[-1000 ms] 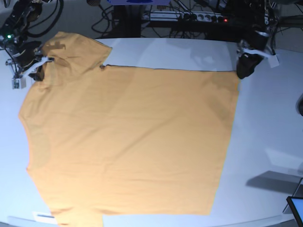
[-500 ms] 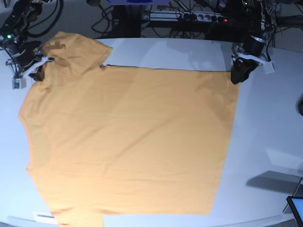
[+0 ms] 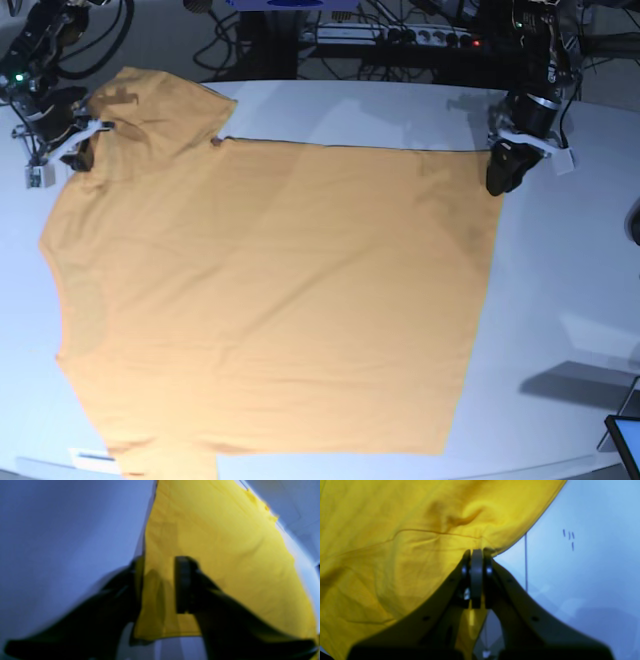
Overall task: Fold the T-shirt properly
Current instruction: 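Lift the shirt with both grippers and pull it toward the arms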
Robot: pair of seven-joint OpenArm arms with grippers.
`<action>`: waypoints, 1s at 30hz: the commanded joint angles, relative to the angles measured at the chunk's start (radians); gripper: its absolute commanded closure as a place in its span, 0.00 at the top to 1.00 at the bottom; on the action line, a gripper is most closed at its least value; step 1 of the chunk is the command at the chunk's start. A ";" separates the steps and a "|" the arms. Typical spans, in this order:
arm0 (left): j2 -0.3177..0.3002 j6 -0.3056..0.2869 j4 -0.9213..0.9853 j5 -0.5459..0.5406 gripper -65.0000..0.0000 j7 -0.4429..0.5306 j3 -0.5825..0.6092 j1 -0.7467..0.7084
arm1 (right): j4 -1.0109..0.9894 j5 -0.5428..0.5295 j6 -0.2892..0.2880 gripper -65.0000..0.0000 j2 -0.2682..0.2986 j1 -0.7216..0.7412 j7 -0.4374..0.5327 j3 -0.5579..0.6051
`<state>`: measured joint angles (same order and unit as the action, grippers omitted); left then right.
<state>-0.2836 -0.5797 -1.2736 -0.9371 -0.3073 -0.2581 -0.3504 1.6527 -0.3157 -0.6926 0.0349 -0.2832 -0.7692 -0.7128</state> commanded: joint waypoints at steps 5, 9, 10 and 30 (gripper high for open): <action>0.036 0.020 0.035 0.040 0.00 -0.146 0.078 -0.006 | 0.005 0.017 -0.006 0.00 0.007 -0.004 -0.028 0.000; 0.037 0.020 0.028 0.037 0.00 -0.145 0.075 -0.014 | 0.005 0.017 -0.006 0.00 0.007 -0.004 -0.028 0.000; 0.037 0.020 0.028 0.037 0.00 -0.145 0.075 -0.014 | 0.005 0.017 -0.006 0.00 0.007 -0.004 -0.028 0.000; 0.033 0.020 -0.212 0.040 0.00 -0.149 -0.106 -0.177 | 0.079 0.017 -0.006 0.00 0.030 -0.052 -0.022 -0.009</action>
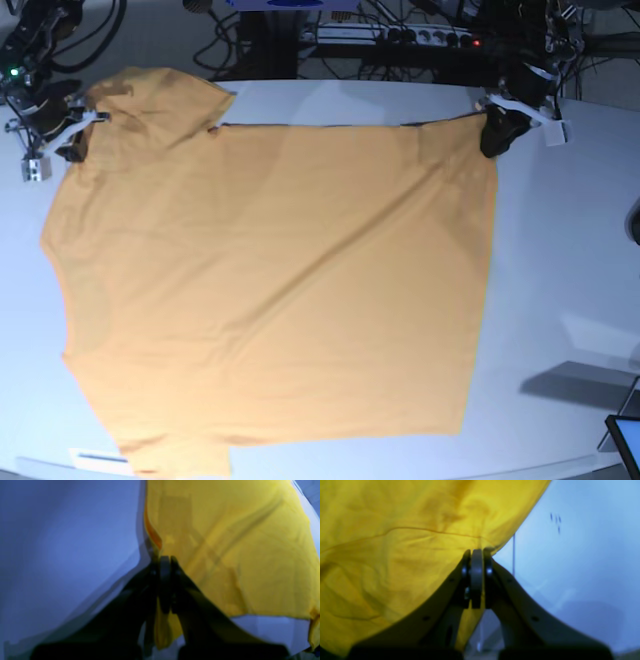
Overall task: Fold the T-shirt properly
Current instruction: 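Lift the shirt with both grippers and pull it toward the arms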
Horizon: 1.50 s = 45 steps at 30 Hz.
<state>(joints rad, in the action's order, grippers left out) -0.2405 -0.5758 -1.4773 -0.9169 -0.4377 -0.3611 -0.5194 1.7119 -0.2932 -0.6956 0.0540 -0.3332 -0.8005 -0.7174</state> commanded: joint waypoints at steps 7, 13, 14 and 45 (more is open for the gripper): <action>-0.015 0.017 -0.026 0.020 0.00 -0.019 -0.039 -0.025 | 0.150 -0.005 -0.003 0.00 0.011 -0.056 0.030 0.000; -0.015 0.017 -0.181 0.022 0.00 -0.020 -0.080 -0.084 | 0.153 -0.005 -0.003 0.00 0.011 -0.059 0.031 0.002; -0.015 0.017 -0.210 0.022 0.00 -0.020 -0.086 -0.094 | 0.153 -0.005 -0.003 0.00 0.011 -0.059 0.031 0.002; -0.016 0.055 -0.323 0.023 0.00 -0.286 -0.286 0.112 | 0.219 -0.005 -0.003 0.00 0.093 0.153 -0.115 0.006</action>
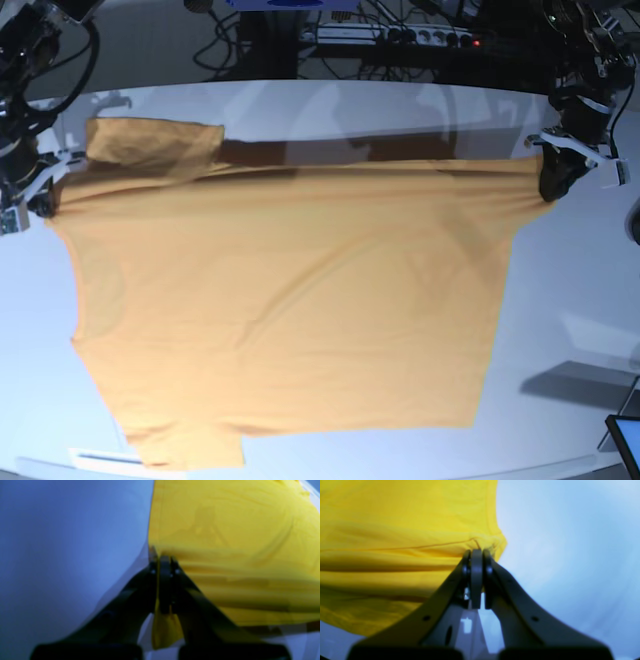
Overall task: Fold the T-shirt properly
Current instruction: 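Lift the shirt with both grippers and pull it toward the arms, then lower the held shirt edge back onto the table with both grippers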
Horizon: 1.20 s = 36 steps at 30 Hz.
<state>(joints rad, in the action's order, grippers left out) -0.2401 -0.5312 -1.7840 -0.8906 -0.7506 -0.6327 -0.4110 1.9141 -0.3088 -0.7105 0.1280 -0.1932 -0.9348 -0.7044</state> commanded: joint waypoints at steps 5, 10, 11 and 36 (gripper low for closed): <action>-0.017 0.012 -0.017 -0.003 0.00 -0.014 -0.009 0.054 | 0.017 0.010 0.012 0.00 0.019 0.059 -0.010 -0.005; -0.017 0.056 -0.015 -0.003 0.00 -0.014 -0.008 0.093 | 0.017 0.010 0.012 0.00 0.022 0.100 -0.022 0.055; -0.017 0.067 -0.014 -0.003 0.00 -0.014 -0.006 0.099 | 0.014 0.012 0.012 0.00 0.022 0.110 -0.022 0.068; -0.014 0.075 -0.003 0.129 0.00 -0.154 -0.005 0.246 | -0.037 0.012 0.082 0.01 0.101 0.242 -0.019 0.191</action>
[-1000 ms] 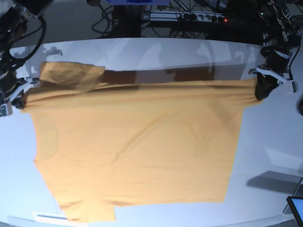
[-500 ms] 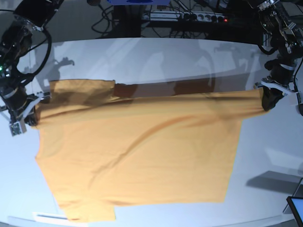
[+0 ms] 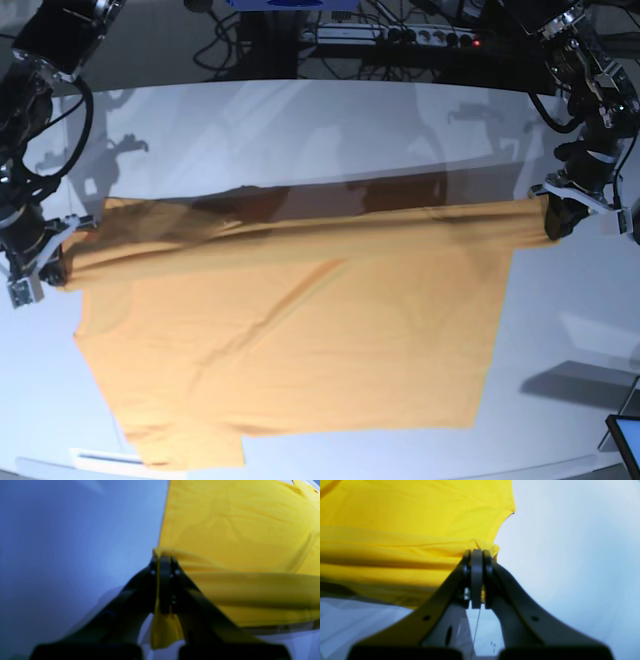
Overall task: Fold the T-shirt properly
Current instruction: 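Lower the held shirt edge back onto the table with both grippers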
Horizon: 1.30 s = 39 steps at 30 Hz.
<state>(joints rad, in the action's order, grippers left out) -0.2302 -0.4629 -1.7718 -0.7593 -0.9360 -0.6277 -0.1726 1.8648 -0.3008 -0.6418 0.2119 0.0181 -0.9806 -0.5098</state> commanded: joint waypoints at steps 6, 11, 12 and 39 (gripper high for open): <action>-0.021 0.006 -0.013 -0.002 0.00 0.028 -0.008 0.043 | -0.072 0.004 0.014 0.01 0.019 0.092 0.024 -0.002; -0.025 0.006 -0.006 -0.001 0.00 0.028 0.029 0.061 | -0.129 0.004 0.012 0.01 0.039 0.121 0.030 0.032; -0.025 0.008 0.008 -0.001 0.00 0.028 0.044 0.064 | -0.133 0.004 0.012 0.01 0.047 0.125 0.030 0.043; -0.022 0.006 0.181 0.202 0.04 0.028 0.164 0.284 | -0.276 0.004 0.014 0.02 0.065 0.233 0.045 0.139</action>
<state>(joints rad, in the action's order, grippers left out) -0.2333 -0.4519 -1.5723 -0.5423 -0.9360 -0.4583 0.0883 1.5742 -0.2852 -0.6308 0.2623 0.2260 -0.9596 -0.3679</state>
